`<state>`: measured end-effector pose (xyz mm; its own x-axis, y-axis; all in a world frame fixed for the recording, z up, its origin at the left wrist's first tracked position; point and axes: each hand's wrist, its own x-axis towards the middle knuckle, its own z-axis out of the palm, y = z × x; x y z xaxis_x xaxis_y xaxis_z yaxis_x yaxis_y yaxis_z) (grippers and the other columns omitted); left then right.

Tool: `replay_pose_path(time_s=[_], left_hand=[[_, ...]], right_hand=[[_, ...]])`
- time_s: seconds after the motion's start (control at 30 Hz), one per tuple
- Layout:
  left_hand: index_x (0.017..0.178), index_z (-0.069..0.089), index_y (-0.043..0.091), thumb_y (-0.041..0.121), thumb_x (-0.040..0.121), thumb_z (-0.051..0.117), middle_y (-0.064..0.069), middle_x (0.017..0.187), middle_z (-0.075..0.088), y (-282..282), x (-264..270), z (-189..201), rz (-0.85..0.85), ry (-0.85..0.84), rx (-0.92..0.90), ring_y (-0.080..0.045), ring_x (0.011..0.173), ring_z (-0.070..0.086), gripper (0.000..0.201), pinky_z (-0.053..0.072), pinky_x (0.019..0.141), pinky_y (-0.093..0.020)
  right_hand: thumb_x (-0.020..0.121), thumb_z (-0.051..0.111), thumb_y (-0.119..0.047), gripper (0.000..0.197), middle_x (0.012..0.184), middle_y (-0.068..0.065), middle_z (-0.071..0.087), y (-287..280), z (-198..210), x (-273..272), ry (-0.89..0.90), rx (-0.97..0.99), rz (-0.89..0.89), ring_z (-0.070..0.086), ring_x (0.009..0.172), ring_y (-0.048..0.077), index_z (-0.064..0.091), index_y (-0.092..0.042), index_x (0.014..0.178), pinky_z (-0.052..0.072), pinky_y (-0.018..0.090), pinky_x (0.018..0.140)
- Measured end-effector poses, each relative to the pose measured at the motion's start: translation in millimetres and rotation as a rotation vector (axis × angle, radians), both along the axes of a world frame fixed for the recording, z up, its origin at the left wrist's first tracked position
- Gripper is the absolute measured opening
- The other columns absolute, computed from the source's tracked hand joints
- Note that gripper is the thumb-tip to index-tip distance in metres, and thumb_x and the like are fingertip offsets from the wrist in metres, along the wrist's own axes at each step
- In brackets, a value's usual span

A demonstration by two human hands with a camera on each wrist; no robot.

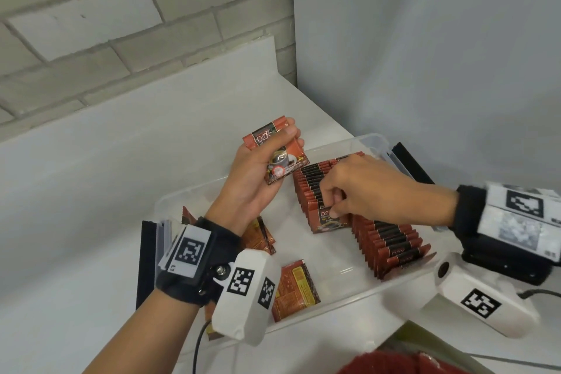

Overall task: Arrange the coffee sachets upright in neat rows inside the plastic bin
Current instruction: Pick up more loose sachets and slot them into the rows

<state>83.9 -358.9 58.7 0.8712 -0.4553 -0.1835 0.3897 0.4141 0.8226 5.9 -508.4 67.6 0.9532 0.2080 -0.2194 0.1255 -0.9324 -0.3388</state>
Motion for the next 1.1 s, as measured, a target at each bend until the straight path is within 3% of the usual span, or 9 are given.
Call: replay_pose_path(time_s=[0.17, 0.27, 0.47, 0.6, 0.7, 0.77, 0.87, 1.0, 1.1], left_hand=[[0.090, 0.069, 0.011, 0.012, 0.071, 0.069, -0.001, 0.077, 0.070, 0, -1, 0, -0.013, 0.007, 0.009, -0.011, 0.071, 0.068, 0.019, 0.056, 0.069, -0.021], [0.092, 0.069, 0.012, 0.009, 0.078, 0.067, -0.001, 0.079, 0.070, 0, -1, -1, -0.022, 0.010, 0.022, -0.012, 0.073, 0.068, 0.015, 0.056, 0.069, -0.021], [0.093, 0.069, 0.011, 0.006, 0.083, 0.064, -0.001, 0.078, 0.070, 0, -2, -1, -0.034, -0.016, 0.047, -0.011, 0.073, 0.068, 0.012, 0.055, 0.068, -0.021], [0.095, 0.068, 0.010, 0.008, 0.076, 0.067, -0.002, 0.077, 0.070, 0, -3, 0, -0.072, -0.013, 0.039, -0.011, 0.072, 0.067, 0.019, 0.056, 0.068, -0.022], [0.115, 0.059, 0.002, 0.006, 0.072, 0.069, -0.006, 0.084, 0.067, 0, -5, 2, -0.105, -0.004, 0.031, -0.013, 0.071, 0.067, 0.045, 0.056, 0.068, -0.026], [0.130, 0.050, 0.001, 0.004, 0.072, 0.071, -0.010, 0.096, 0.065, 0, -5, 2, -0.127, -0.005, 0.052, -0.017, 0.077, 0.067, 0.063, 0.057, 0.073, -0.030], [0.136, 0.045, 0.005, -0.002, 0.070, 0.073, -0.011, 0.100, 0.066, 0, -7, 3, -0.171, -0.030, 0.090, -0.020, 0.082, 0.068, 0.072, 0.057, 0.074, -0.031], [0.134, 0.044, 0.009, -0.016, 0.075, 0.062, -0.010, 0.086, 0.065, 1, -14, 8, -0.265, -0.091, 0.137, -0.009, 0.058, 0.065, 0.066, 0.049, 0.049, -0.017], [0.132, 0.042, 0.007, -0.022, 0.076, 0.059, -0.014, 0.085, 0.063, 2, -16, 9, -0.324, -0.141, 0.196, -0.005, 0.050, 0.062, 0.065, 0.046, 0.046, -0.013]], right_hand=[[0.082, 0.075, -0.020, 0.009, 0.083, -0.009, 0.070, 0, -2, 1, 0.034, 0.003, 0.003, 0.061, 0.075, 0.004, 0.074, -0.017, 0.090, 0.052, 0.028, 0.077], [0.083, 0.074, -0.019, 0.008, 0.080, -0.011, 0.067, -1, -4, 0, 0.038, 0.021, 0.002, 0.059, 0.072, 0.003, 0.074, -0.017, 0.091, 0.053, 0.029, 0.077], [0.079, 0.078, -0.025, 0.010, 0.078, -0.010, 0.072, -7, 9, 7, 0.060, 0.123, -0.071, 0.064, 0.070, 0.000, 0.076, -0.021, 0.088, 0.051, 0.018, 0.073], [0.074, 0.077, -0.044, 0.015, 0.080, -0.016, 0.071, -16, 41, 13, 0.000, 0.377, -0.261, 0.062, 0.077, -0.005, 0.074, -0.032, 0.083, 0.043, 0.013, 0.069], [0.073, 0.067, -0.055, 0.031, 0.082, -0.015, 0.072, -16, 56, 17, -0.042, 0.621, -0.362, 0.061, 0.072, -0.009, 0.071, -0.030, 0.092, 0.040, 0.012, 0.064], [0.077, 0.066, -0.053, 0.031, 0.084, -0.013, 0.072, -13, 58, 20, -0.050, 0.662, -0.395, 0.061, 0.072, -0.005, 0.070, -0.028, 0.095, 0.041, 0.010, 0.058], [0.080, 0.071, -0.045, 0.026, 0.081, -0.011, 0.071, -8, 54, 25, -0.041, 0.690, -0.390, 0.060, 0.068, -0.006, 0.073, -0.023, 0.094, 0.040, 0.005, 0.052], [0.080, 0.076, -0.024, 0.009, 0.070, -0.011, 0.070, -7, 51, 27, 0.009, 0.704, -0.344, 0.060, 0.063, -0.009, 0.076, -0.018, 0.087, 0.038, 0.001, 0.054], [0.080, 0.077, -0.021, 0.007, 0.071, -0.009, 0.072, -9, 53, 27, 0.016, 0.674, -0.328, 0.062, 0.066, -0.006, 0.076, -0.018, 0.086, 0.041, 0.002, 0.061]])
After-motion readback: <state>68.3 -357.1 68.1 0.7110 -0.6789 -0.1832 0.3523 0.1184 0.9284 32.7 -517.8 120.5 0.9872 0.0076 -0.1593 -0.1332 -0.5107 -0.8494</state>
